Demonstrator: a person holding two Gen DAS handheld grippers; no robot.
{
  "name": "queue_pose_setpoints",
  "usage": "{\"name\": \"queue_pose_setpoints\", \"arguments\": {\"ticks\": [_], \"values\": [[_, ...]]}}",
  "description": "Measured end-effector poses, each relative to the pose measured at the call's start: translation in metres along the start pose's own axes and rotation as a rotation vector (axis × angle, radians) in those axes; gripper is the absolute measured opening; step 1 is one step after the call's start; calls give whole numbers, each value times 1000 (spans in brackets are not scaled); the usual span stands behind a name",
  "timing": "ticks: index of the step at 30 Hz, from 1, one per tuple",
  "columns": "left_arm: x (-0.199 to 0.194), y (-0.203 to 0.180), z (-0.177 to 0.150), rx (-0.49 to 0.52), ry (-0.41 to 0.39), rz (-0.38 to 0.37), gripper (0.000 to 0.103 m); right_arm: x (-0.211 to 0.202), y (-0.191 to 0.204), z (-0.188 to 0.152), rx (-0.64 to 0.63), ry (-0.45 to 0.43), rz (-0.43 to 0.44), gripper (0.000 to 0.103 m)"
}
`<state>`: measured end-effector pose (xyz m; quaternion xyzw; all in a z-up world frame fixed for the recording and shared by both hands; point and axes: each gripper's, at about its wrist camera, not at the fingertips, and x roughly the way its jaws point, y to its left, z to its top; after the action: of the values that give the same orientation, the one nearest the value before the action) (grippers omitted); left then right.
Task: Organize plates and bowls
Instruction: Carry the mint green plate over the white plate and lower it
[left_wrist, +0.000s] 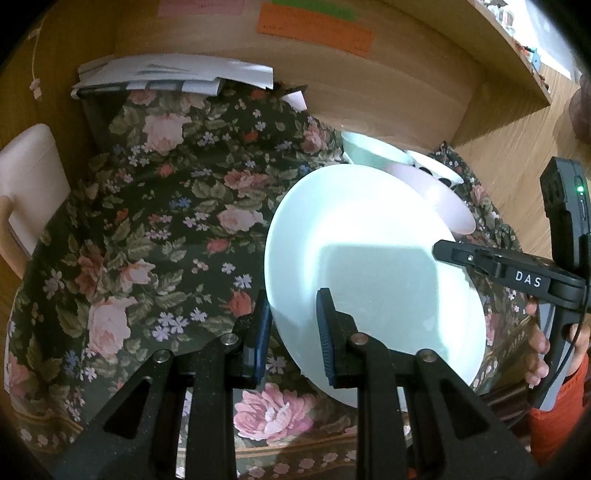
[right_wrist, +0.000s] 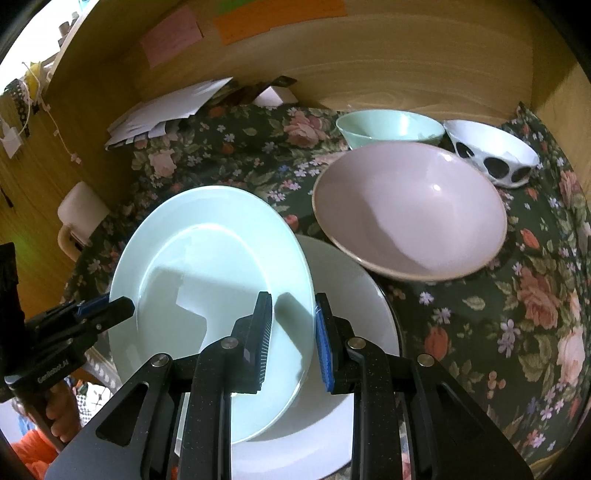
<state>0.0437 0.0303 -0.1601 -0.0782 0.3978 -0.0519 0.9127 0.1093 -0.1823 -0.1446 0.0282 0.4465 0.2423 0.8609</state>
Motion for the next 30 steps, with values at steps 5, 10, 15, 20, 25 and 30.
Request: {"name": "queue_pose_setpoints", "arguments": {"ticks": [5,10,15,20,25,30], "values": [[4,-5,-4,7,15,4,23,-2,-4,-7,12,-5,-7,21],[9,-11,-5,21,27,7,23,-4,-9,-13,35,-23,-18,21],[16,-16,-5,33,41,9,23,-7,-12,-17,41,-43,-37,21],[23,-20,-6,38,54,9,23,-7,-16,-21,53,-46,-38,21],[29,-23,-7,45,69,12,23,-8,-21,-25,59,-46,-42,23],[34,-27,-8,59,75,21,23,-10,-20,-25,41,-40,-54,24]]}}
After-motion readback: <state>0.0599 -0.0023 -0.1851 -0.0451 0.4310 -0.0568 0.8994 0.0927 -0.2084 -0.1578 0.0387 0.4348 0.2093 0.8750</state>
